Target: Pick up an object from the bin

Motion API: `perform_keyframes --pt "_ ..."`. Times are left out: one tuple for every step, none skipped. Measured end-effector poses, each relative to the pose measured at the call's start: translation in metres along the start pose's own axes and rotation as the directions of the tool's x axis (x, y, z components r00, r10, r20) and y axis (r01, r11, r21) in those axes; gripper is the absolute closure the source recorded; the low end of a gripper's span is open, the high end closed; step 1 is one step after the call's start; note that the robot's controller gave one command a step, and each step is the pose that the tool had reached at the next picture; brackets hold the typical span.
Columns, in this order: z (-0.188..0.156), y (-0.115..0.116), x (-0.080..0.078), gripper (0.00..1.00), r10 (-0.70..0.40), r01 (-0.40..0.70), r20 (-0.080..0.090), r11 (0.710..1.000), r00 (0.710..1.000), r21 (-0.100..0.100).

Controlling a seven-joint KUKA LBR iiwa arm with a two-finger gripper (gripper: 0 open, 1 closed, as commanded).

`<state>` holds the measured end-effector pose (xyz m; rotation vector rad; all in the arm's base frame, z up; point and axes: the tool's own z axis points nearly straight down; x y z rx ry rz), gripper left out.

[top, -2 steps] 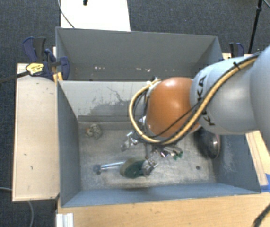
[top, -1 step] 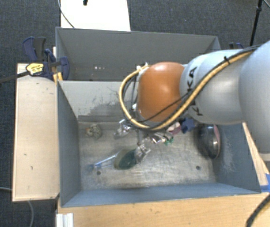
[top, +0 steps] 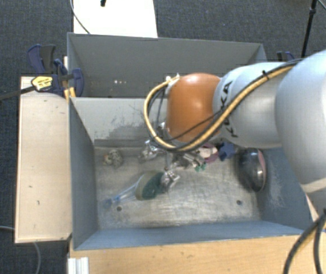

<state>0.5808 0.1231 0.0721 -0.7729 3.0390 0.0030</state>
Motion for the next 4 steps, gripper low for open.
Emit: perform_keyframes --pt "-0.001 0.0 -0.002 0.0 0.0 0.0 0.002 1.0 1.0 0.001" --pt "-0.003 0.0 -0.004 1.0 0.002 -0.002 0.008 1.0 1.0 0.002" --pt "-0.066 -0.001 -0.006 1.0 0.005 -0.005 0.004 1.0 1.0 0.003" --pt "-0.076 -0.001 -0.007 1.0 0.007 -0.007 0.001 1.0 1.0 0.002"
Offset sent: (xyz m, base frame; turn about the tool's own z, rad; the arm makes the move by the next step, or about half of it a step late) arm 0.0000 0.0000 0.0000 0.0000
